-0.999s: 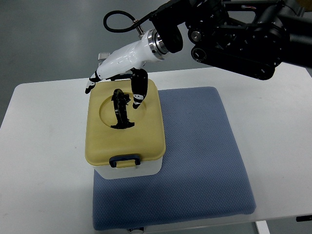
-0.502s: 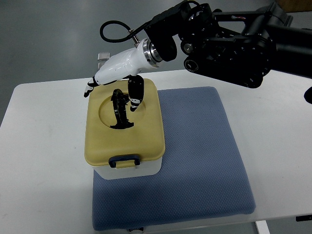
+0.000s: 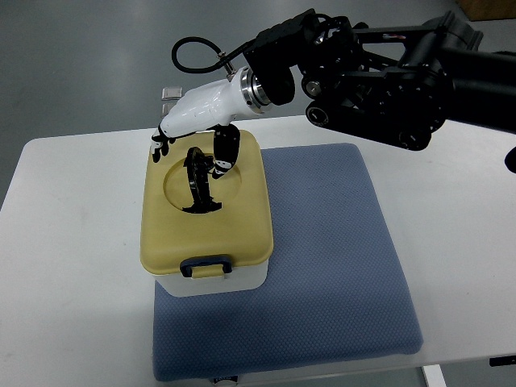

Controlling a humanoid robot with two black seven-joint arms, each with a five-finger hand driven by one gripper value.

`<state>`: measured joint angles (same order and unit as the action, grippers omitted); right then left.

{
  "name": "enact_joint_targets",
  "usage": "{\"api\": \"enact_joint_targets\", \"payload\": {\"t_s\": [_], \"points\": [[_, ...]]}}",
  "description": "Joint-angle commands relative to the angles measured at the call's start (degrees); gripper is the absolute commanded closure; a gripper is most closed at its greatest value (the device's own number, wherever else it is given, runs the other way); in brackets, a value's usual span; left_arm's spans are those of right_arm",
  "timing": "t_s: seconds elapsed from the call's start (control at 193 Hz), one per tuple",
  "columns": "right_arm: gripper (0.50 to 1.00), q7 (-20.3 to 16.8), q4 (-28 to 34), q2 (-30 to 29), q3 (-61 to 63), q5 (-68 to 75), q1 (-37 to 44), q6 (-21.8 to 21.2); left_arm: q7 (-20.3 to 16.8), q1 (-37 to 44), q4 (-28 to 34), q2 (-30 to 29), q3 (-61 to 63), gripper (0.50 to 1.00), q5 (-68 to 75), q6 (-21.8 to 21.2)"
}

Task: Open white storage box with right hand
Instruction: 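Lower the right hand and hook fingers under the black lid handle, then lift the yellow lid off the white box with the right hand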

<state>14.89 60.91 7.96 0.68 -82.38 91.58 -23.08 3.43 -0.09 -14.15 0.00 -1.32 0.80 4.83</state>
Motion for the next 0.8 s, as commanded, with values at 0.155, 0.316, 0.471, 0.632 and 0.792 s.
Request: {"api": "enact_joint_targets", "payload": {"t_s": [0.155,0.316,0.471,0.632,0.792], "points": [[1.000,0.23,0.18,0.13,0.02,0.02,0.09,-0.04,0.00,0.00,0.00,0.00,0.00,0.500,-0.01,0.00],[1.000,0.41,0.18,0.13,0.11,0.11,0.09,-0.39,0.00,0.00,0.00,0.00,0.00,0.500,-0.01,0.00],[1.000,0.58,0.35,0.31,0.20,0.20,0.70,-0.74,0.00,0.00,0.00,0.00,0.00,0.500,-0.01,0.00],[1.000,1.72,0.70,1.27,0.81,0.64,3.43,-2.94,0.00,0.00,0.00,0.00,0.00,0.500,-0.01,0.00],[1.000,2.60,1.05,4.52,2.05,1.52,7.82,-5.93,0.00,0.00,0.00,0.00,0.00,0.500,-0.01,0.00]]}}
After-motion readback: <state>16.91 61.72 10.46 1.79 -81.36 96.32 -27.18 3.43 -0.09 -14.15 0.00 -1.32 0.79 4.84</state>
